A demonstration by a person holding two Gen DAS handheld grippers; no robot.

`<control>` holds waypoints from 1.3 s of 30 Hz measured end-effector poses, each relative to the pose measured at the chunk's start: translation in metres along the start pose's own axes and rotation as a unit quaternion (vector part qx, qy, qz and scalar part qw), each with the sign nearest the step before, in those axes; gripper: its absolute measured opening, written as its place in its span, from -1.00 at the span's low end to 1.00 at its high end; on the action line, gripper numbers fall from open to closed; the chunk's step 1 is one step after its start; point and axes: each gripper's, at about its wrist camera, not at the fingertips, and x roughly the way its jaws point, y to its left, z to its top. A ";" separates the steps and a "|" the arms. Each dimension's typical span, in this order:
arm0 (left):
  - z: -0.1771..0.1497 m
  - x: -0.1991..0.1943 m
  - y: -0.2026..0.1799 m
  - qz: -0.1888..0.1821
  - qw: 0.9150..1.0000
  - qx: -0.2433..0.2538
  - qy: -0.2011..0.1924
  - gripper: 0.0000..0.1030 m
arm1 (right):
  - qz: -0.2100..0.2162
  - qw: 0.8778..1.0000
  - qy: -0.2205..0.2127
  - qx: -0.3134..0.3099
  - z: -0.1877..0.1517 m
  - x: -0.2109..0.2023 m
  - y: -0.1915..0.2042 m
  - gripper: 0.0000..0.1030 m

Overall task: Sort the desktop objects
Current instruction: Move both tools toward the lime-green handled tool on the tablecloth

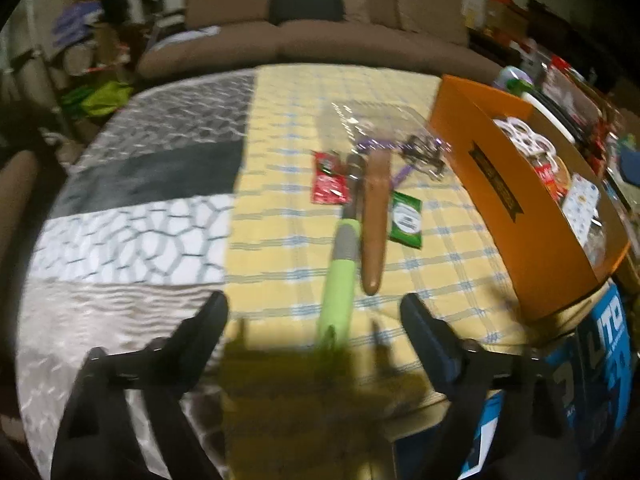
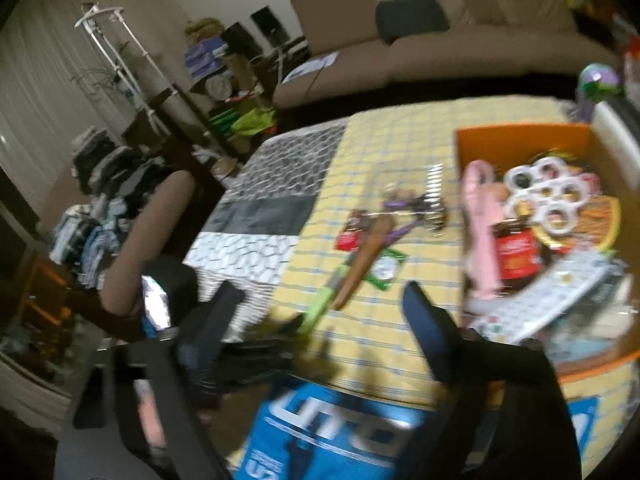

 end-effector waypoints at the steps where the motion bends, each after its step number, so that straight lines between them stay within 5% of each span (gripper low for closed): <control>1: 0.001 0.006 0.000 -0.014 1.000 0.006 0.008 0.28 | 0.005 1.000 0.003 0.003 0.001 0.005 0.001 0.37; 2: 0.001 0.013 -0.001 -0.027 0.999 0.011 0.019 0.12 | 0.014 1.000 0.008 0.010 0.002 0.013 0.000 0.37; 7: -0.002 0.035 -0.006 -0.081 0.995 0.016 0.057 0.10 | 0.033 0.998 0.027 0.043 0.003 0.044 -0.013 0.37; 12: -0.004 0.048 -0.010 -0.071 0.995 0.011 0.071 0.07 | 0.044 0.997 0.027 0.058 0.004 0.054 -0.018 0.37; 17: -0.002 0.048 -0.002 -0.039 0.996 0.006 0.076 -0.57 | 0.050 0.996 0.024 0.064 0.007 0.055 -0.019 0.37; 30: -0.007 0.046 0.018 -0.107 0.987 -0.063 0.102 -0.58 | 0.040 0.985 0.107 0.126 0.000 0.130 -0.031 0.37; 34: -0.011 0.046 0.032 -0.170 0.972 -0.106 0.123 -0.58 | 0.062 0.969 0.159 0.178 -0.008 0.167 -0.042 0.37; 38: -0.020 0.055 0.048 -0.270 0.934 -0.178 0.150 -0.66 | 0.094 0.949 0.184 0.238 -0.023 0.195 -0.056 0.37; 39: -0.021 0.057 0.049 -0.278 0.931 -0.184 0.151 -0.66 | 0.088 0.948 0.187 0.243 -0.026 0.198 -0.057 0.38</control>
